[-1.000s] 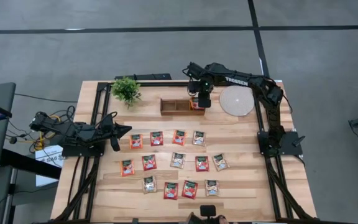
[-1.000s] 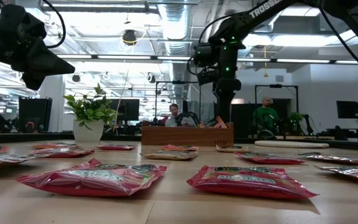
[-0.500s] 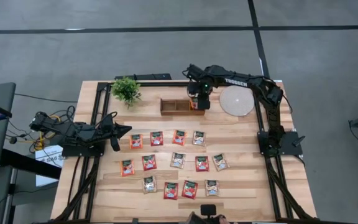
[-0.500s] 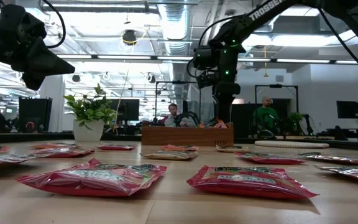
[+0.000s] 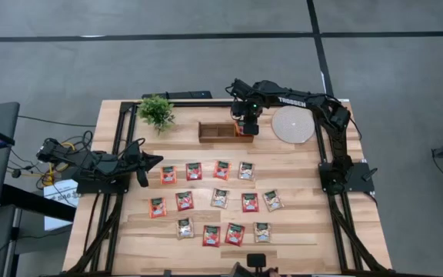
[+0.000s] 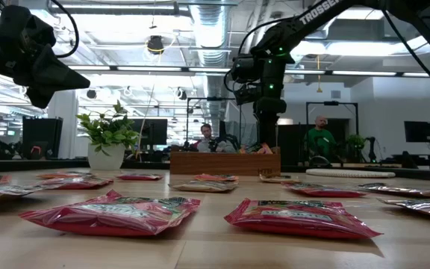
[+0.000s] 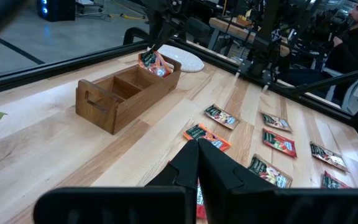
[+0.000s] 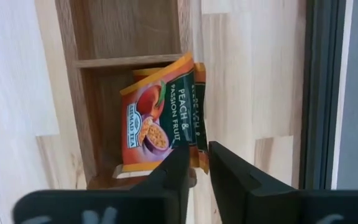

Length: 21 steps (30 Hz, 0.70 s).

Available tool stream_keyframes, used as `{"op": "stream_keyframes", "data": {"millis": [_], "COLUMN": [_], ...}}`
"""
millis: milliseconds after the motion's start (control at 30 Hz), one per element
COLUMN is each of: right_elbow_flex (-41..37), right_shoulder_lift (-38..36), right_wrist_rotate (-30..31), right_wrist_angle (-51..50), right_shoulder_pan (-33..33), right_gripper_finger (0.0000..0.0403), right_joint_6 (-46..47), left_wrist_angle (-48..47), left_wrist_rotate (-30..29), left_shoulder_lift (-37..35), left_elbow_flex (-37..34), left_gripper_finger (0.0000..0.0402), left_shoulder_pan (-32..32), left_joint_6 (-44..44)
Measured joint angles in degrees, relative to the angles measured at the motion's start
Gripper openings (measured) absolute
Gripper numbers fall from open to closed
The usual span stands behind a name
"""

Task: Pick & Place Tea
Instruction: Put the orange tea bag into the right section of the wooden organizer

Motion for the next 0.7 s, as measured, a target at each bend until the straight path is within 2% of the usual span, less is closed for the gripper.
{"op": "stream_keyframes", "data": {"millis": [200,700], "right_elbow_flex": [0.0,0.0], "right_shoulder_lift": [0.0,0.0], "right_wrist_rotate": [0.0,0.3], "right_wrist_angle": [-0.1,-0.1], "right_shoulder_pan": [0.0,0.0], "right_gripper_finger": [0.0004,0.0001], "right_joint_6": [0.0,2.0], "left_wrist_angle": [0.0,0.0], "left_wrist_rotate": [0.0,0.0], "left_shoulder_lift": [0.0,0.0], "left_elbow_flex": [0.0,0.0], "left_gripper_finger": [0.0,0.0], "left_shoulder_pan": [0.0,0.0], "left_joint_6": [0.0,0.0]}}
